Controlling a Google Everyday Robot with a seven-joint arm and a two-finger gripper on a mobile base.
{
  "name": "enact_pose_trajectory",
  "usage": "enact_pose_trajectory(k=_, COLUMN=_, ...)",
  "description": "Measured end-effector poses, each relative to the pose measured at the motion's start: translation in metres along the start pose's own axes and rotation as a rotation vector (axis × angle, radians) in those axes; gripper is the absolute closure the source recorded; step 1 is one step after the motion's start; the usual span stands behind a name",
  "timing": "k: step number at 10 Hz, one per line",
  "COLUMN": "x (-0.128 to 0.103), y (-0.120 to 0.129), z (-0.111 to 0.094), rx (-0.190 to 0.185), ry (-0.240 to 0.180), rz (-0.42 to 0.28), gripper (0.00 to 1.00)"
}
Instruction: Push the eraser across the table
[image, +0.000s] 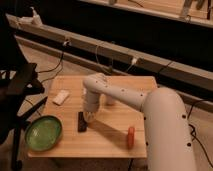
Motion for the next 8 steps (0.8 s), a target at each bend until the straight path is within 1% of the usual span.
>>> enact_pose_trajectory(k=2, x=-0.009, y=-0.032, z=0.000, rx=0.014, ry=-0.004, rz=-0.072, gripper=1.00)
enact_pose_trajectory(k=3, x=-0.015, y=-0.048, z=-0.003, rx=0.025, ry=0.000, rz=-0.113, gripper=1.00)
enact_pose_trajectory(k=4, x=-0.025, y=-0.062, z=-0.011, rx=0.036, ry=0.009, rz=-0.160, gripper=1.00)
enact_pose_trajectory(k=5, x=-0.033, y=-0.069, z=-0.020, rx=0.042, ry=0.024, rz=-0.193, gripper=1.00)
enact_pose_trajectory(k=6, x=-0.037, y=-0.070, z=-0.027, rx=0.037, ry=0.053, rz=-0.196, gripper=1.00)
enact_pose_trajectory(k=7, x=-0.039, y=-0.065, z=-0.036, rx=0.031, ry=0.087, rz=-0.173, gripper=0.98)
enact_pose_trajectory(k=8, x=-0.036, y=-0.057, z=-0.045, rx=0.032, ry=0.097, rz=-0.157, gripper=0.90)
